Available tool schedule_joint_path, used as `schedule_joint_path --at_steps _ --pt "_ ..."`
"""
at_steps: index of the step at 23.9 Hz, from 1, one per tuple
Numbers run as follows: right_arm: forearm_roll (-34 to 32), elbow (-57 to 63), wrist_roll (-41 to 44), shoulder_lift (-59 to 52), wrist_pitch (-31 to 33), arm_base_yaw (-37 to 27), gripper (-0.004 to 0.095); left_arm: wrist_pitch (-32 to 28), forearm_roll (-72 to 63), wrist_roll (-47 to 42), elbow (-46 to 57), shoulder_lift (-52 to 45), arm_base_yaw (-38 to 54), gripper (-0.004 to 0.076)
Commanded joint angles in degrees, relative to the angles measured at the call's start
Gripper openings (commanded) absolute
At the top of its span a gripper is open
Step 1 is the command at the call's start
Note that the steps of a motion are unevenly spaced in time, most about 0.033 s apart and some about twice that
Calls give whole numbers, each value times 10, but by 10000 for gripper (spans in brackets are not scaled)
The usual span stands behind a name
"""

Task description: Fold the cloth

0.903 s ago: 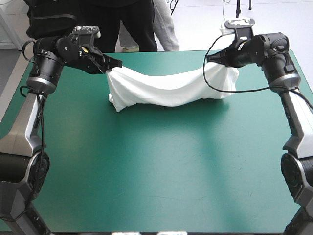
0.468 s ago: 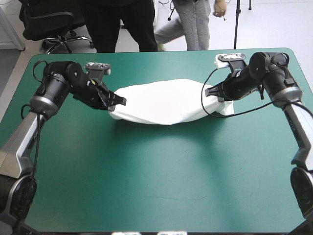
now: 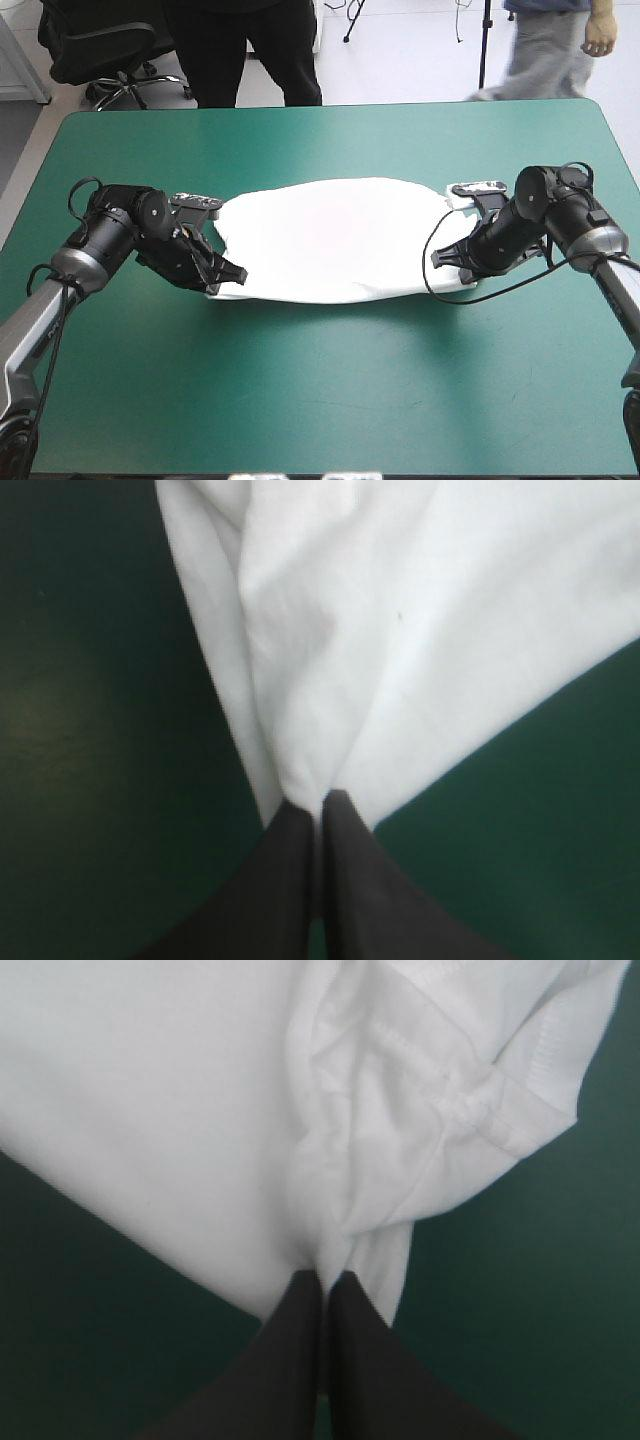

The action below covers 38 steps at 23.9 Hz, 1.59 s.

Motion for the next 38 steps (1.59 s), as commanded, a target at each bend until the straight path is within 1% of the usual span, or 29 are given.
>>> schedule_joint_path --at_steps 1,4,9,10,11,12,14,15,16,17,18,20,22,25,28,30,33,38 --pt "11 17 -8 -28 14 -3 -17 -10 -11 -2 18 -38 -4 -9" --pt "11 55 -14 -36 25 -3 -17 -11 -15 -2 62 -54 -6 -9" --pt "7 95 -19 -55 25 -3 -17 -19 -13 -2 92 -59 -23 -9" --pt "6 97 -19 -55 26 -3 -9 -21 -12 -2 98 -59 -23 -8" --pt "7 97 -20 -55 25 -3 21 -19 -11 -2 100 -59 -23 4" --pt "8 97 -24 -55 26 -3 70 -19 -11 0 100 -59 -23 34" --pt "10 97 -32 -55 28 -3 217 -19 -11 1 100 -59 -23 186" --pt "10 97 -32 -55 28 -3 308 -15 -11 1 100 -59 -23 286" --pt "10 96 -32 -55 28 -3 376 -9 -9 1 100 -59 -23 357" --pt "9 91 -31 -59 28 -3 474 4 -8 1 92 -59 -23 446" --pt "5 85 -26 -68 28 -3 527 18 -4 -2 77 -65 -23 476" --pt "-16 74 -10 -85 28 -3 563 37 5 -3 49 -74 -23 477" --pt "-62 60 20 -108 28 -3 565 46 25 -14 9 -88 -23 477" --pt "-137 51 68 -146 28 -3 566 42 49 -32 -56 -108 -23 477" --pt "-203 51 107 -174 11 -3 566 42 49 -35 -120 -121 -23 477" --pt "-238 51 127 -187 -21 -3 566 40 45 -45 -159 -122 -23 477" --pt "-247 51 147 -184 -69 -4 566 41 45 -45 -199 -122 -23 477" --pt "-230 51 147 -121 -104 -4 566 43 43 -45 -208 -122 -23 477"
